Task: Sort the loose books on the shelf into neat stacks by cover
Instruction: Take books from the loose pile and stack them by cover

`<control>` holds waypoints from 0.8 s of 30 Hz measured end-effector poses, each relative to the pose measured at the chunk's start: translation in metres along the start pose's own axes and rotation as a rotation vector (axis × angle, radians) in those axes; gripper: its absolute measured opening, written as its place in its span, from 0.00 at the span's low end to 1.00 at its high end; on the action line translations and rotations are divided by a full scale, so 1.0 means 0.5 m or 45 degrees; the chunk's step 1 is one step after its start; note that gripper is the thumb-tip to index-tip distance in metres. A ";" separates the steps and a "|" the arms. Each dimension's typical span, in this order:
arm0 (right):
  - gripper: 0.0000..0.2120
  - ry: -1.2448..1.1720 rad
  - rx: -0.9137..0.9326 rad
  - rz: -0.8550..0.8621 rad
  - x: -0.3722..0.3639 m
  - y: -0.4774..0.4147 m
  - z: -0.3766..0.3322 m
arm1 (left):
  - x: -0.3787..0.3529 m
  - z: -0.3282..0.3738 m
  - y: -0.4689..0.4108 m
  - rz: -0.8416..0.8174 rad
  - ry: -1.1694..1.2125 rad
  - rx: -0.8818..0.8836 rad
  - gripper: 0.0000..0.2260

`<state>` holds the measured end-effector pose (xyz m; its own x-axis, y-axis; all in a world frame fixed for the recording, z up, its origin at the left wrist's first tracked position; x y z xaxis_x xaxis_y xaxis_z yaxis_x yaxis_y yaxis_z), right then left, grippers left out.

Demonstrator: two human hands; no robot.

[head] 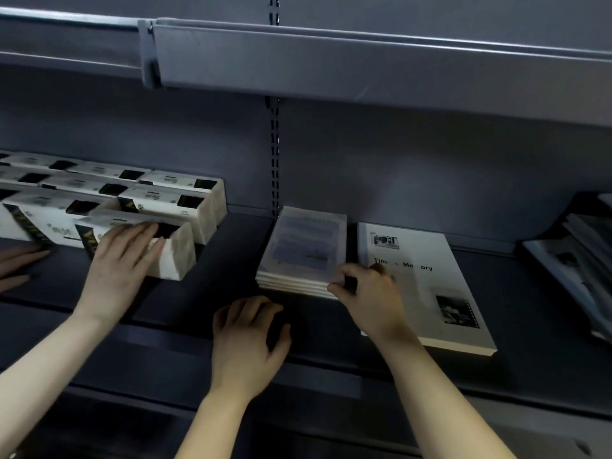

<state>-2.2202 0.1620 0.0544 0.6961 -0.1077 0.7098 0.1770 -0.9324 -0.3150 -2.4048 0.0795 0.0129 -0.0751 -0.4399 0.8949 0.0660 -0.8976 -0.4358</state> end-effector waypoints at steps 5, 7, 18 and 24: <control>0.15 -0.135 0.056 -0.061 0.027 0.013 -0.006 | 0.007 0.008 -0.004 -0.066 -0.008 0.014 0.18; 0.14 -0.167 0.069 -0.029 0.059 0.020 -0.009 | 0.021 0.022 -0.009 -0.035 0.011 0.002 0.18; 0.16 -0.110 -0.028 0.339 0.335 0.064 0.067 | 0.060 0.231 -0.043 0.057 0.073 -0.215 0.18; 0.14 -0.015 -0.044 0.521 0.532 0.096 0.142 | 0.072 0.398 -0.045 0.120 0.113 -0.308 0.14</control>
<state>-1.9769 0.1130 0.1835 0.7123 -0.4683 0.5228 -0.1395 -0.8244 -0.5485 -2.2109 0.0892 0.0739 -0.1678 -0.5129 0.8419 -0.1623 -0.8280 -0.5367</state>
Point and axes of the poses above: each hand's wrist, its own y-axis away from the middle knuckle, its own x-axis out of the back of the hand, z = x × y, the point moved 7 cm from there along -y, towards the middle knuckle, and after that the axes turned 13 degrees about -y, right-handed, at the moved point
